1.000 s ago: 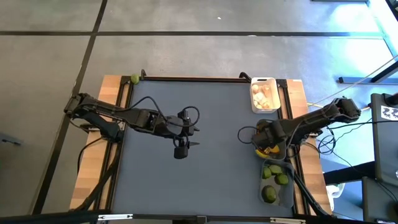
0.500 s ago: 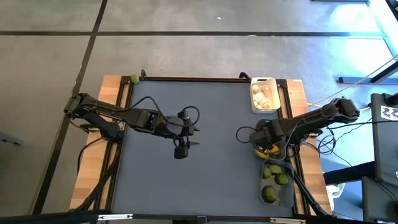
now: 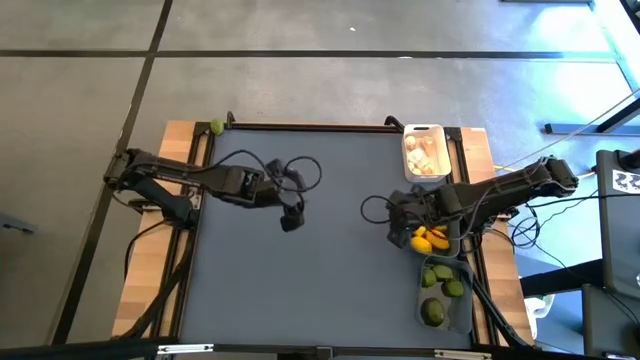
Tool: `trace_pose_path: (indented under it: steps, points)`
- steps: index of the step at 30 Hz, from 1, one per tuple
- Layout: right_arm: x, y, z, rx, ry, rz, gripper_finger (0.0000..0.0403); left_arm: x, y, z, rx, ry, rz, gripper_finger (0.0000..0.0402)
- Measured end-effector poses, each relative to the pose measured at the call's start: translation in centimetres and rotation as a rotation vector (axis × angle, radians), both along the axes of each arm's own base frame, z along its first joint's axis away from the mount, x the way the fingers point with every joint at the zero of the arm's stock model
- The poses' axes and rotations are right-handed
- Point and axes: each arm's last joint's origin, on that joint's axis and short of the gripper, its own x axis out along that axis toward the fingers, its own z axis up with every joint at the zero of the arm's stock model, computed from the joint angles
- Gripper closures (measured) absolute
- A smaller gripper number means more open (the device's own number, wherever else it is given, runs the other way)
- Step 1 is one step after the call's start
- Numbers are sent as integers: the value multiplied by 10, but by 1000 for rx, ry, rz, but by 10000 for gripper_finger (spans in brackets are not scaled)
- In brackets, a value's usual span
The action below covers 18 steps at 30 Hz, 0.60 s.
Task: Sort produce into baskets
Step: Put the green lime into the black bin
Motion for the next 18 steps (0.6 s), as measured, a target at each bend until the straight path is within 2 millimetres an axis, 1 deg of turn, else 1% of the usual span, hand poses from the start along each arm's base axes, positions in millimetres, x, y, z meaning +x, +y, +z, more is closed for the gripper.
trace_pose_path:
  steps: [4,8,13,18]
  points:
    - [21,5,4,-11,-167,97,157,-14,24,-7,40,128,173,139]
    - [35,10,4,-7,-256,174,157,-26,50,-10,96,221,315,139]
    - [48,13,-6,-36,-254,224,157,-34,80,-11,105,274,403,139]
    - [58,15,-23,-48,-190,232,157,-40,105,-10,125,306,437,139]
